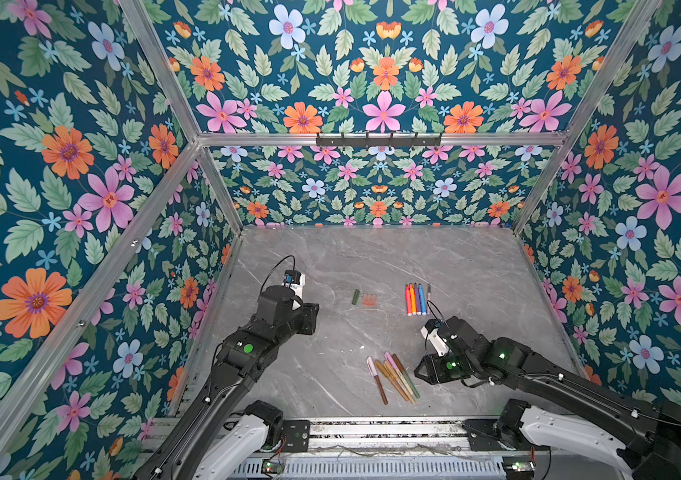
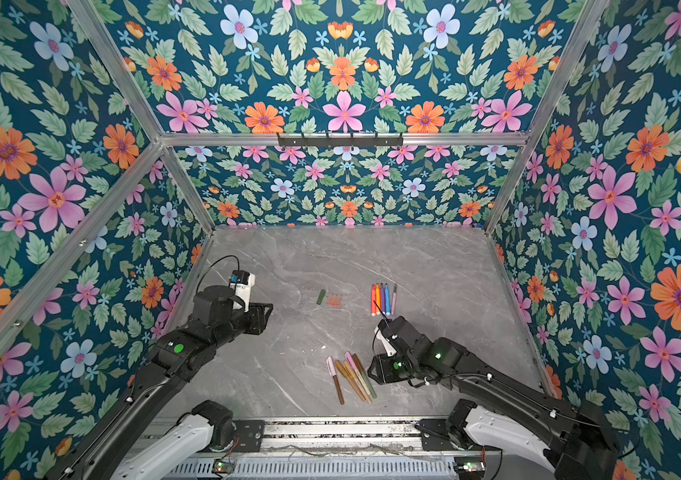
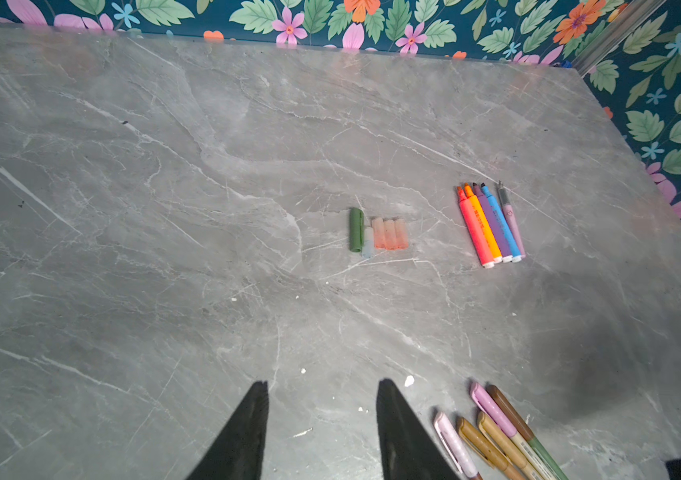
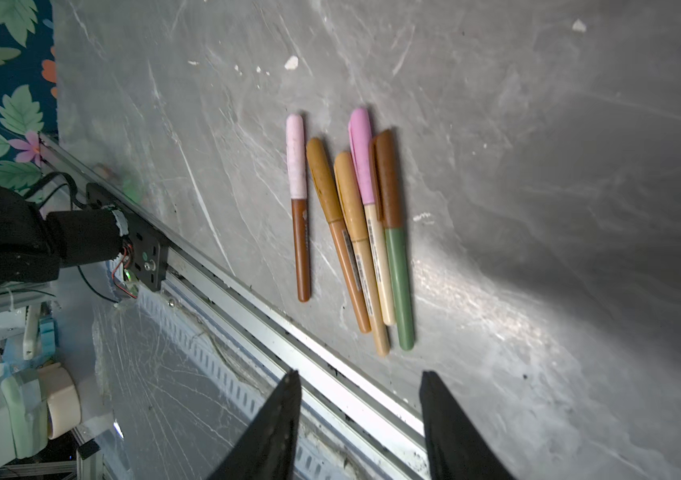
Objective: Open the pen caps
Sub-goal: 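Open the right gripper and move it back over the pastel pens, then lower the right gripper and close it on the green pen with brown cap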
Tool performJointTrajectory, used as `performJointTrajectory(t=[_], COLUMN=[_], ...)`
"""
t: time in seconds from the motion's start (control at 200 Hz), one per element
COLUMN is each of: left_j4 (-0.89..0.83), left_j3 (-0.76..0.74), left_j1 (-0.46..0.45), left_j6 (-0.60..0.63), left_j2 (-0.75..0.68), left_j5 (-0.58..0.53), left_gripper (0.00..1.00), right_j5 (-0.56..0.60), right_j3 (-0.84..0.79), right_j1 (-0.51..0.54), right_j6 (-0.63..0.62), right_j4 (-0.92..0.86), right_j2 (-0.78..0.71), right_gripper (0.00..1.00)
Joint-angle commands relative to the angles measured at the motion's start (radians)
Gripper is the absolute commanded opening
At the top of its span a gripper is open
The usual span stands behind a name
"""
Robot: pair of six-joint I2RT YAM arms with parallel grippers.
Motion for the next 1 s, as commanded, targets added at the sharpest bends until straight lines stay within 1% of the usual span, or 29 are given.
performJointTrajectory(t=[0.0, 0.125, 0.22, 0.32, 0.4, 0.515, 0.77, 0.9, 0.995], left_j4=[0.016, 0.012, 0.016, 0.021, 0.021, 0.021, 0.021, 0.021, 0.02], left_j3=[0.005, 0.017, 0.016, 0.01, 0.005, 0.004, 0.001, 0.001, 0.001], left_j1=[0.001, 0.002, 0.004, 0.004, 0.005, 0.004, 0.004, 0.005, 0.002], left_j6=[0.006, 0.016, 0.024, 0.019, 0.013, 0.01, 0.007, 0.007, 0.007], left_j2=[0.042, 0.104, 0.106, 0.101, 0.095, 0.087, 0.083, 0.104, 0.097], left_j5=[0.012, 0.059, 0.081, 0.092, 0.09, 0.066, 0.051, 0.08, 0.078], left_gripper=[0.46, 0.44, 0.44, 0.44, 0.44, 0.45, 0.45, 0.45, 0.45], right_j5=[0.09, 0.126, 0.169, 0.195, 0.175, 0.118, 0.097, 0.105, 0.115], right_j3=[-0.033, -0.101, -0.101, -0.064, -0.027, 0.016, 0.157, 0.224, 0.242], right_j1=[0.021, 0.039, 0.092, 0.136, 0.14, 0.14, 0.14, 0.14, 0.14], right_j6=[0.098, 0.16, 0.199, 0.203, 0.202, 0.185, 0.146, 0.164, 0.189], right_j4=[-0.049, -0.006, 0.004, -0.007, -0.031, -0.01, -0.058, -0.12, -0.135], right_j2=[-0.033, -0.036, 0.004, 0.09, 0.164, 0.244, 0.444, 0.545, 0.574], right_gripper=[0.47, 0.39, 0.39, 0.39, 0.39, 0.39, 0.38, 0.37, 0.33])
